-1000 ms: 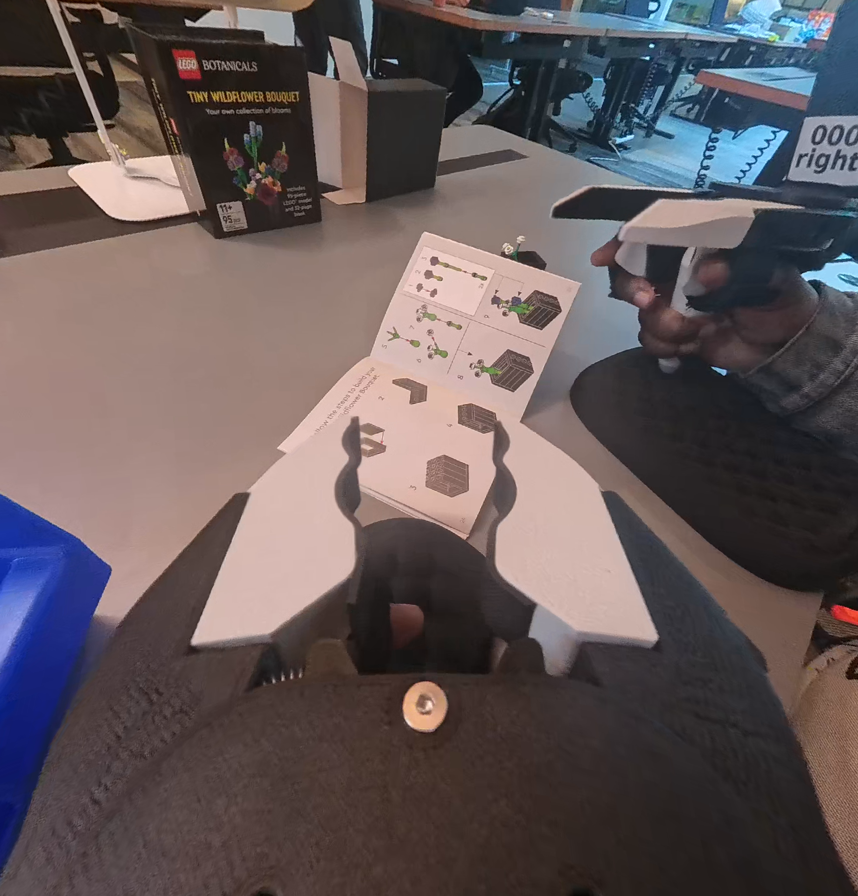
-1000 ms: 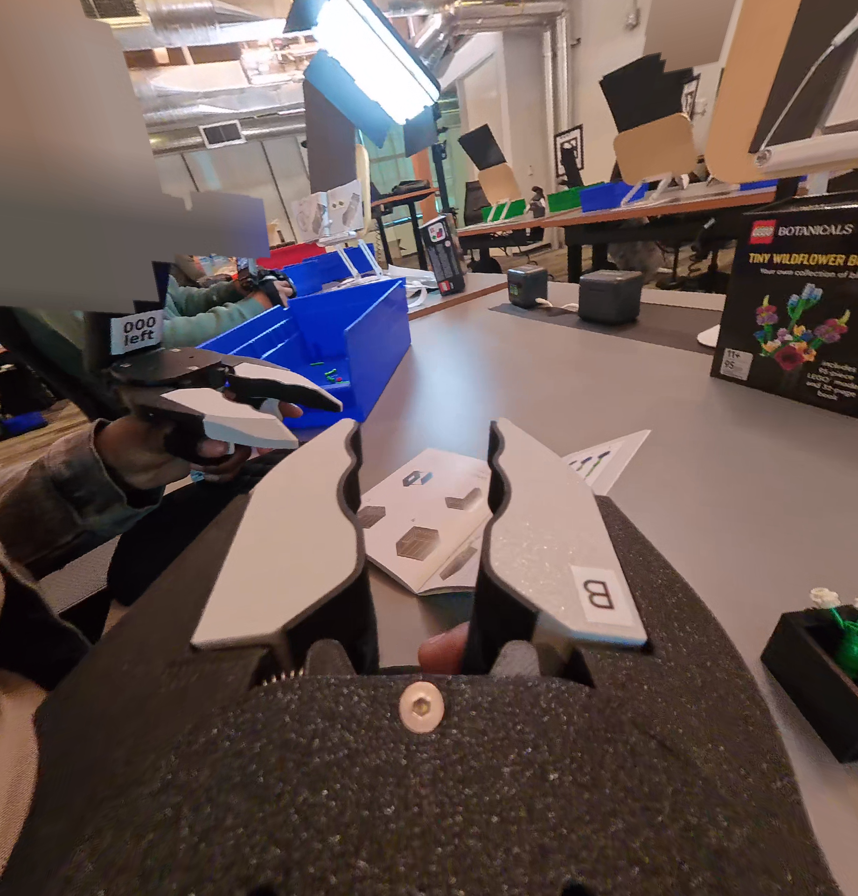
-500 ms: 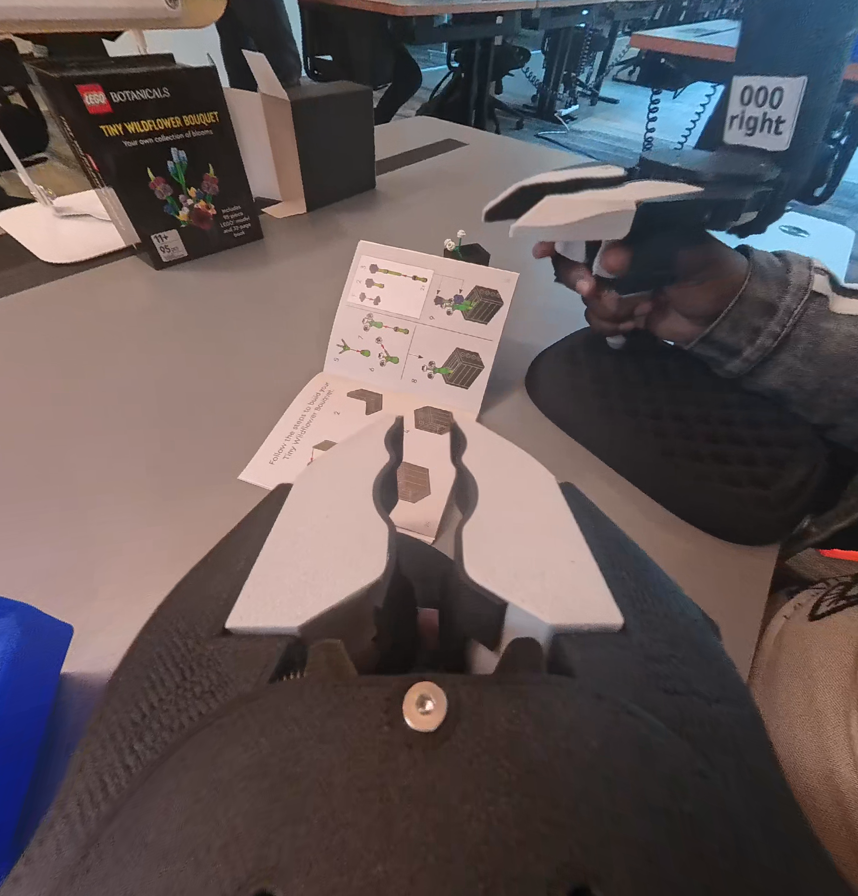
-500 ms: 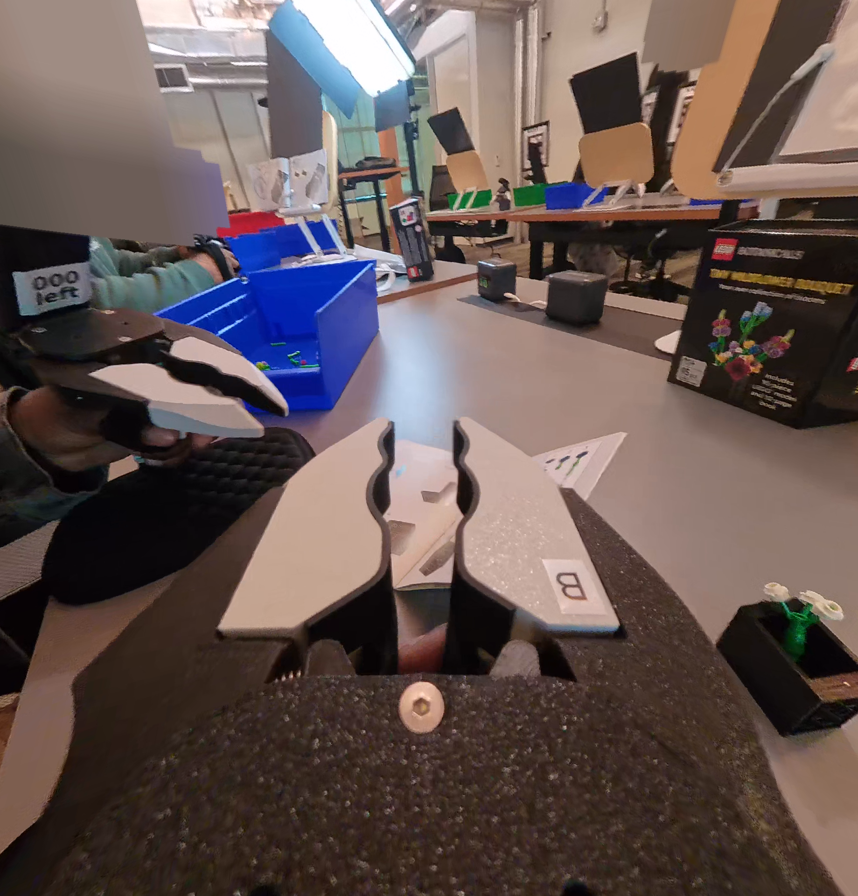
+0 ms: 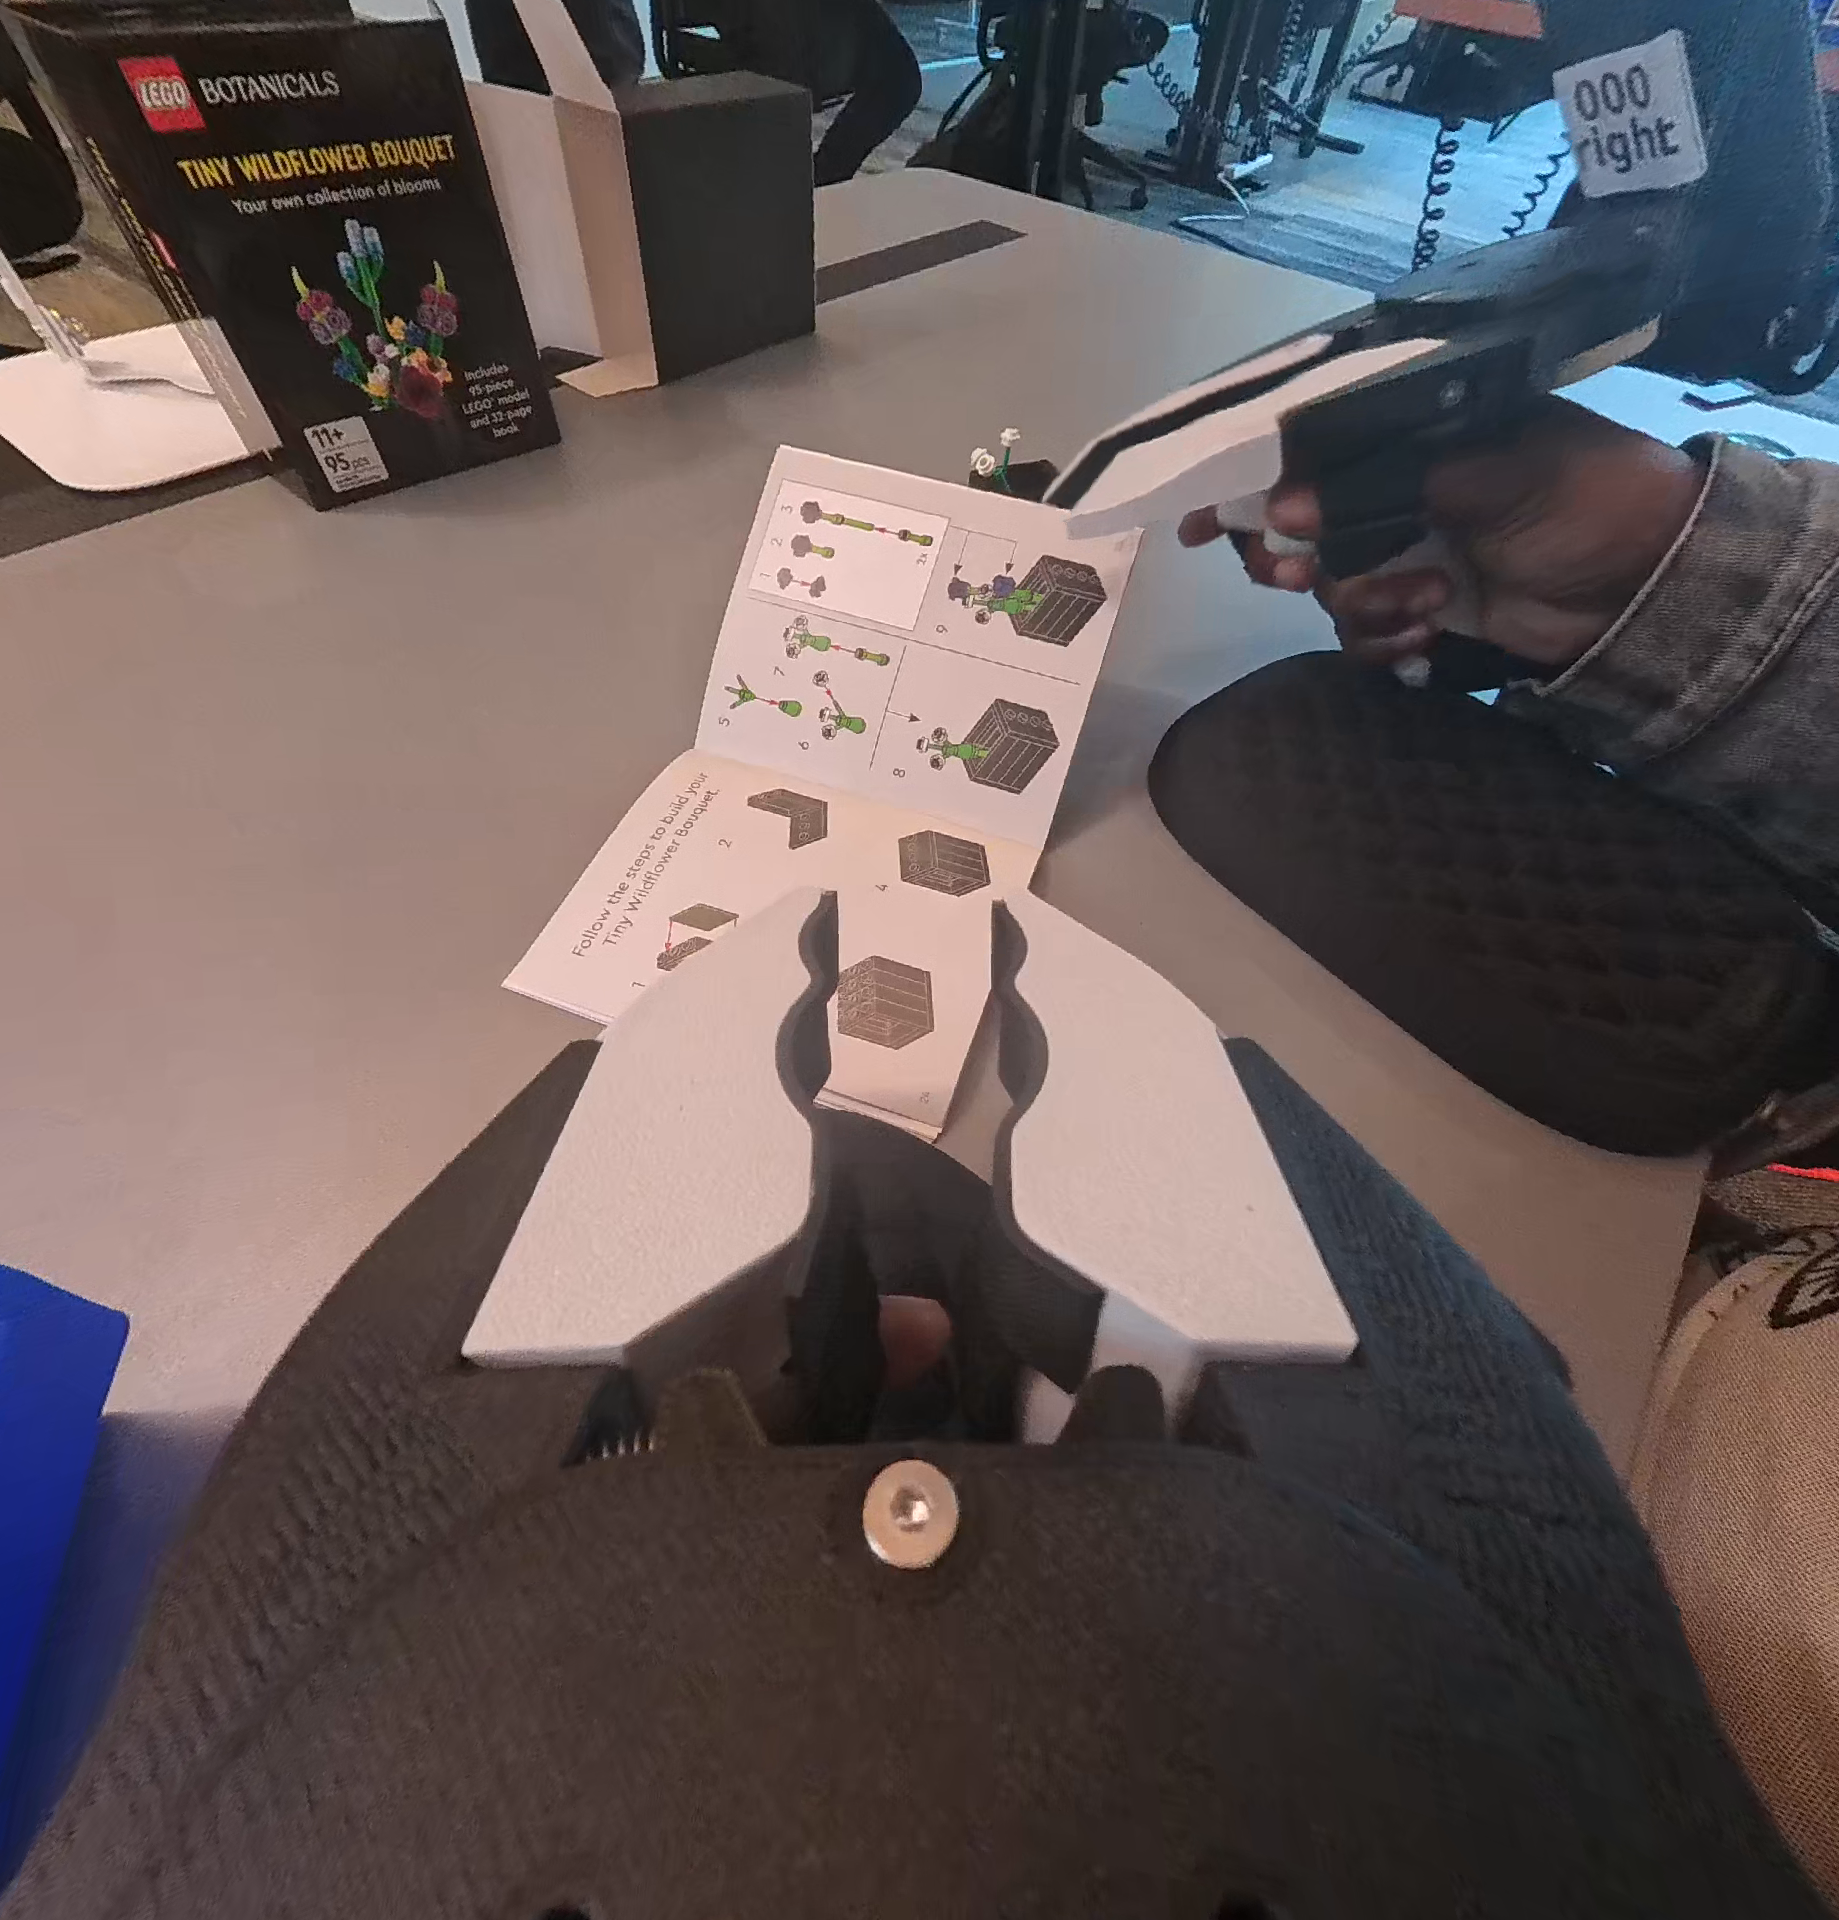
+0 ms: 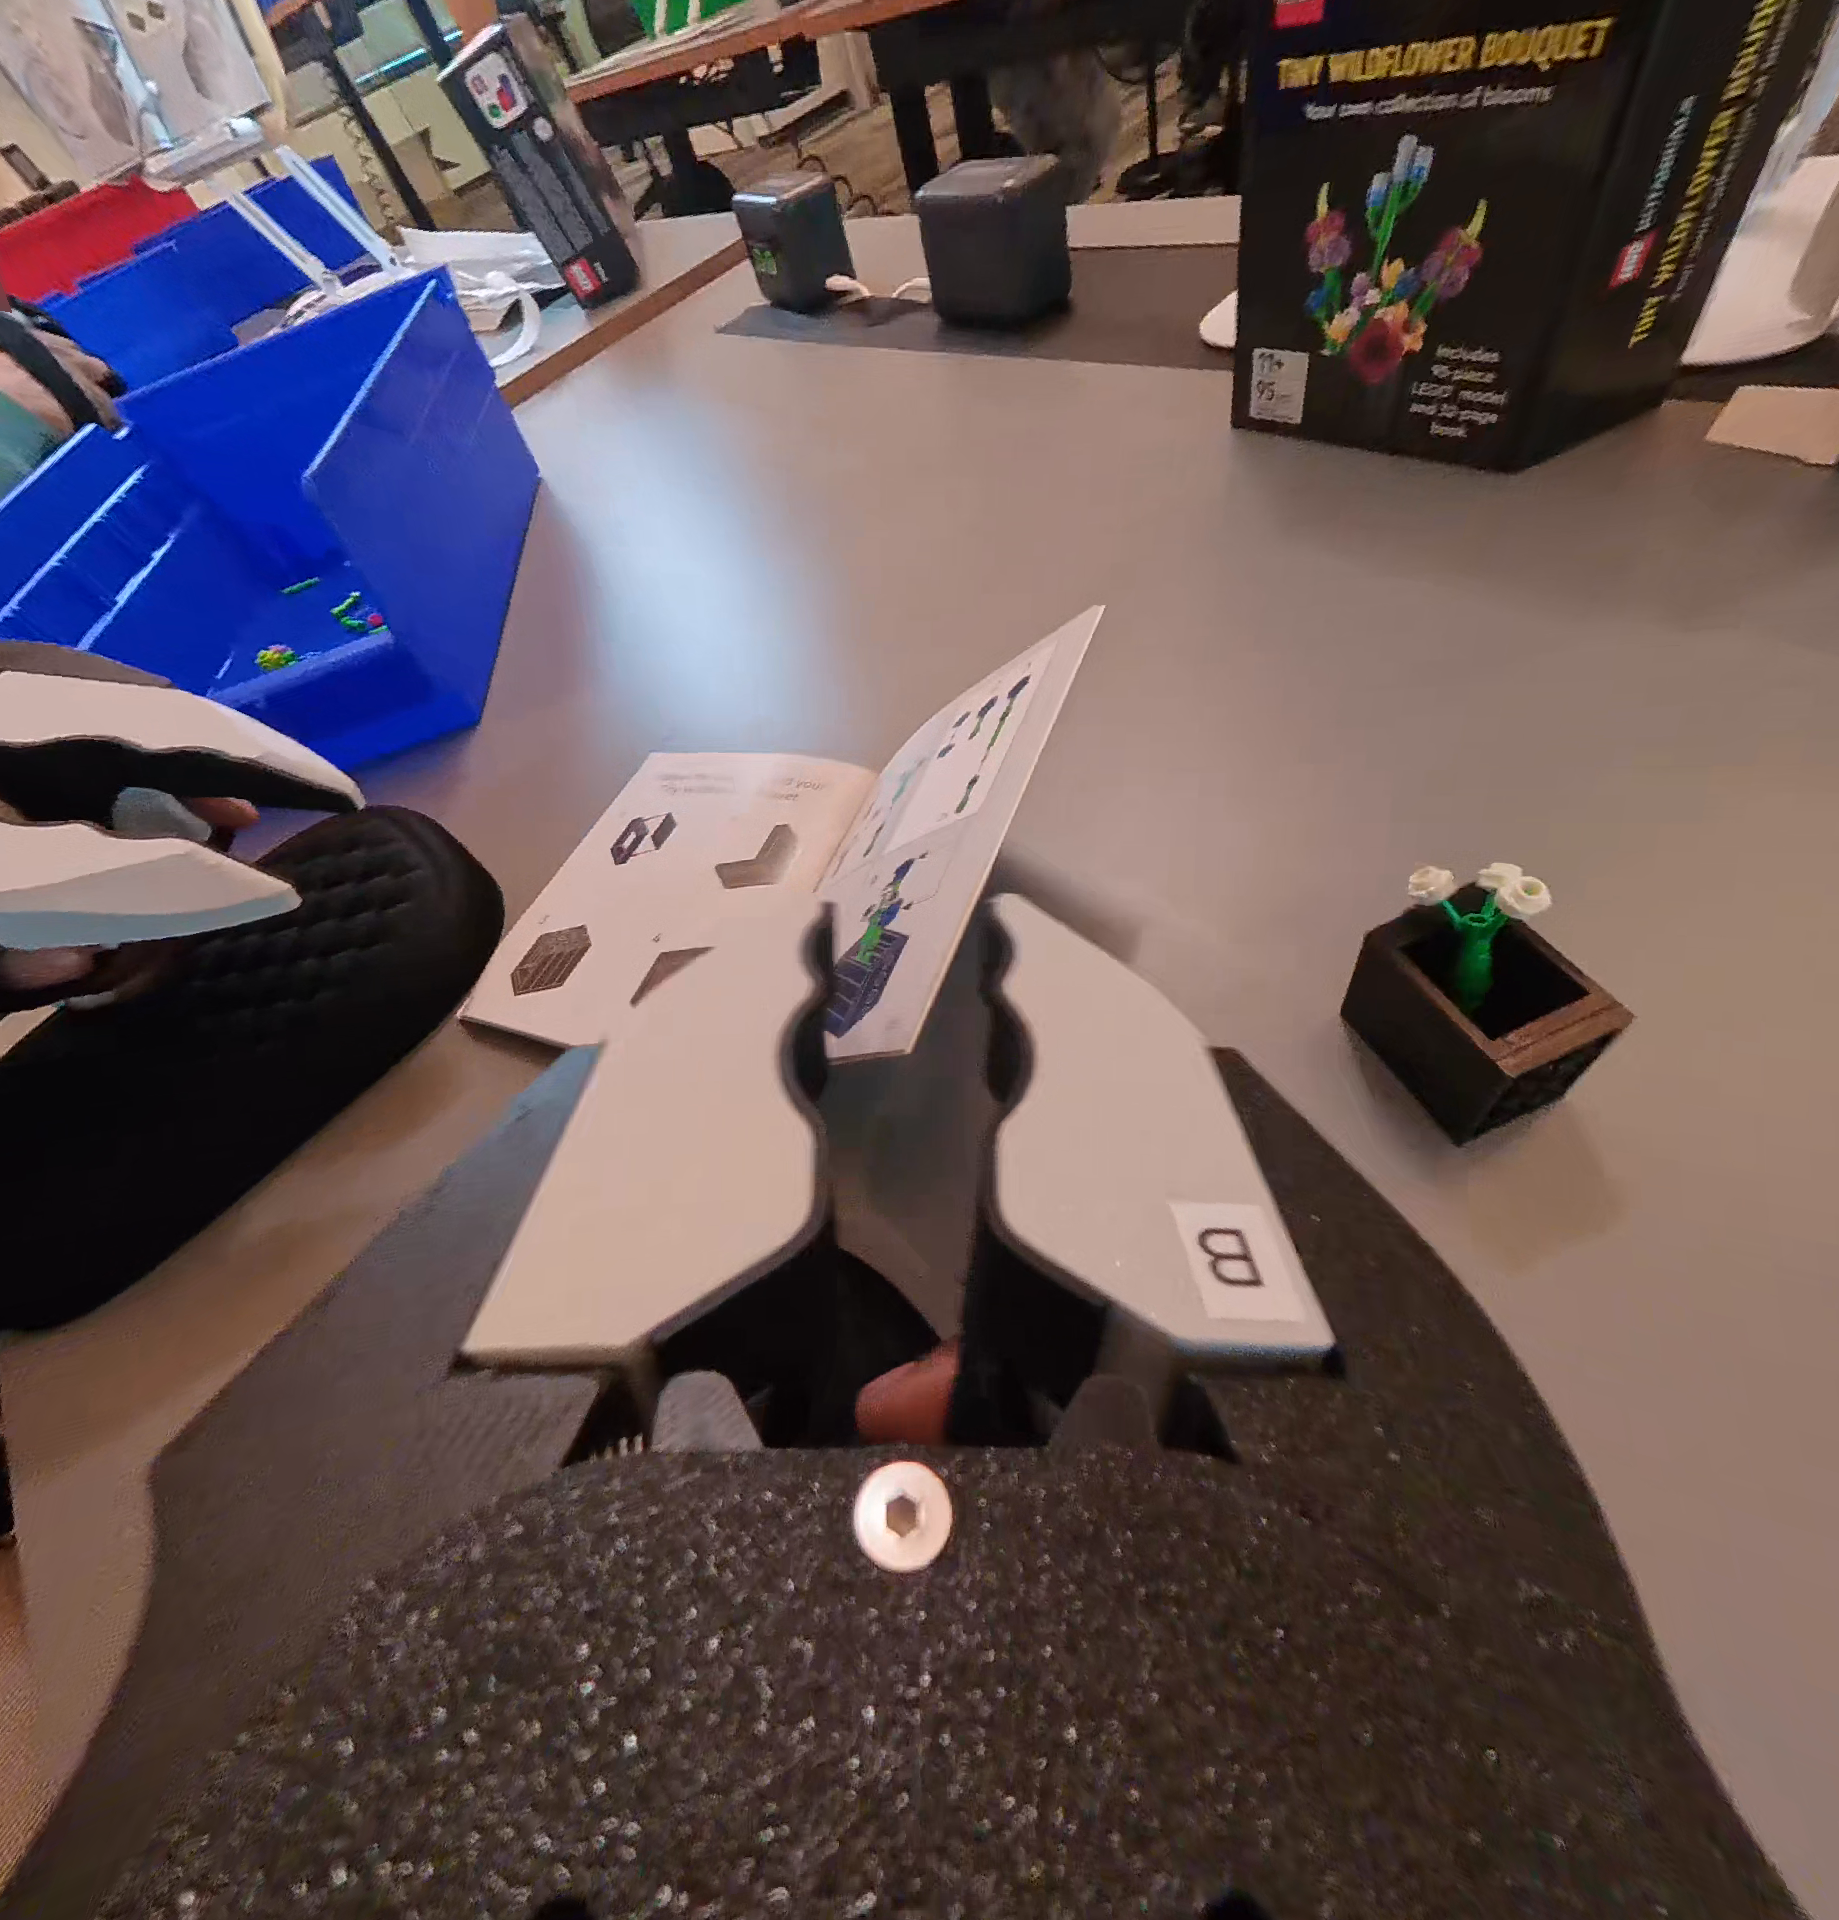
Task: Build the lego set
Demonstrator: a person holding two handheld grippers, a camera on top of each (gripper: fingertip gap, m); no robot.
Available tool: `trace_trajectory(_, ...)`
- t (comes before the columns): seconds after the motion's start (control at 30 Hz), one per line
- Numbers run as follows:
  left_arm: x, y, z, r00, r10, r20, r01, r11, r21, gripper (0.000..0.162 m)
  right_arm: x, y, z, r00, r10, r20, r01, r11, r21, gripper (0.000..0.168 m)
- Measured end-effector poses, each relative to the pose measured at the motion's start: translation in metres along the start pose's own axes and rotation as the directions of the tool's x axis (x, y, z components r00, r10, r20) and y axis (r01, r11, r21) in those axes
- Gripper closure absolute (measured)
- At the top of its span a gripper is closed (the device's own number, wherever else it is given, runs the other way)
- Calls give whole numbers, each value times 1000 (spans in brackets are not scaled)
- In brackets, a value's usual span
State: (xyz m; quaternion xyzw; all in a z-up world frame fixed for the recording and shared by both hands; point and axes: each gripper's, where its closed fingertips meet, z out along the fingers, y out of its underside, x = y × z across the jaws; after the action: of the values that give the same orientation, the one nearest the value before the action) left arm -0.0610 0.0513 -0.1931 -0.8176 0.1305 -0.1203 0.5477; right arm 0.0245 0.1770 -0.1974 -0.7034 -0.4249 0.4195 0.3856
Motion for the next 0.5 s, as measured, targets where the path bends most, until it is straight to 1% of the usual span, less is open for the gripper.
trace_trajectory(0.07,0,0,0,1000,-2,0,2,1000,-1,134,-2,-2,-1,1000,-16,4,16,1000,16,158)
trace_trajectory(0.1,0,-1,0,1000,1,0,-1,1000,1,134,-2,-4,-2,1000,-26,-4,26,999,21,163)
trace_trajectory(0.13,0,-2,-1,1000,3,0,-3,1000,4,134,-3,-5,-3,999,-39,-7,39,999,21,160)
trace_trajectory(0.2,-1,-5,-1,1000,5,3,-5,1000,9,132,-6,-12,-8,996,-89,-30,89,996,-5,143)
trace_trajectory(0.23,-2,-7,-1,1000,4,6,-4,1000,8,129,-10,-18,-11,989,-144,-30,143,989,-26,141)
trace_trajectory(0.27,-2,-9,0,1000,7,7,-7,1000,6,130,-17,-24,-15,977,-212,-14,211,976,-59,145)
trace_trajectory(0.33,-3,-13,3,1000,23,2,-23,1000,-6,131,-31,-32,-23,935,-352,41,353,919,-176,151)
trace_trajectory(0.37,-2,-14,4,999,34,-5,-34,999,-9,132,-34,-35,-27,905,-421,57,422,876,-234,162)
trace_trajectory(0.4,-1,-16,5,999,41,-11,-41,999,-3,132,-36,-40,-30,872,-487,59,484,833,-268,168)
trace_trajectory(0.43,1,-19,6,999,43,-18,-42,999,6,133,-39,-45,-32,842,-536,67,530,796,-292,168)
trace_trajectory(0.5,5,-23,6,999,37,-32,-36,999,20,134,-47,-51,-36,812,-574,107,573,749,-332,168)
